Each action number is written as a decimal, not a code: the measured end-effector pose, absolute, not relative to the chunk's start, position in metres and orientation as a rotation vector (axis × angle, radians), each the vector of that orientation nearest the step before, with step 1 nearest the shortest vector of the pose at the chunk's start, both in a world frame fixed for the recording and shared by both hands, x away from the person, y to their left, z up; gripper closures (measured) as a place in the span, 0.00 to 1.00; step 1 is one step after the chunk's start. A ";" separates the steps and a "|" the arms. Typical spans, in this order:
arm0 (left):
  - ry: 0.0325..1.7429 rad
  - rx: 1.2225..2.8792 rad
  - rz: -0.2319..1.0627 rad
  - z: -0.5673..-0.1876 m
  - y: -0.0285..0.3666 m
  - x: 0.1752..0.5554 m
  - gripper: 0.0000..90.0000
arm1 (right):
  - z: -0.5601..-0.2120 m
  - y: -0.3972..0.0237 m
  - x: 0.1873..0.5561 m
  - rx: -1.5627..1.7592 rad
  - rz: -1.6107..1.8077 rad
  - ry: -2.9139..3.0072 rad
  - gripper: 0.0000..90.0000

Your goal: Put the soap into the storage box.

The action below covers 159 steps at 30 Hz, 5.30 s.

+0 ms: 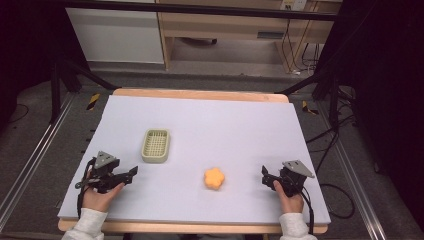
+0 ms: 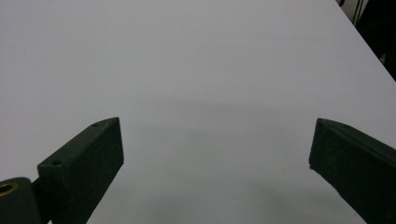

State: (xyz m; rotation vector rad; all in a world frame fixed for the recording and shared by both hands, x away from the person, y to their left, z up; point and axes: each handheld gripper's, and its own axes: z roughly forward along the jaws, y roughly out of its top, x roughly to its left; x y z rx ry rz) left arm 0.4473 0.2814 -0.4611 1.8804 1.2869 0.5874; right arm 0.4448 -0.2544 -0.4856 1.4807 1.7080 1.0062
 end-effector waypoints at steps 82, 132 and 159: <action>0.989 2.008 0.524 -0.436 0.185 0.441 0.28 | -0.486 -0.253 0.445 1.478 0.998 1.737 0.06; 0.870 2.089 0.468 -0.425 0.135 0.445 0.25 | -0.487 -0.252 0.446 1.476 0.988 1.740 0.06; 0.819 2.130 0.417 -0.423 0.102 0.450 0.25 | -0.487 -0.252 0.446 1.475 0.985 1.742 0.06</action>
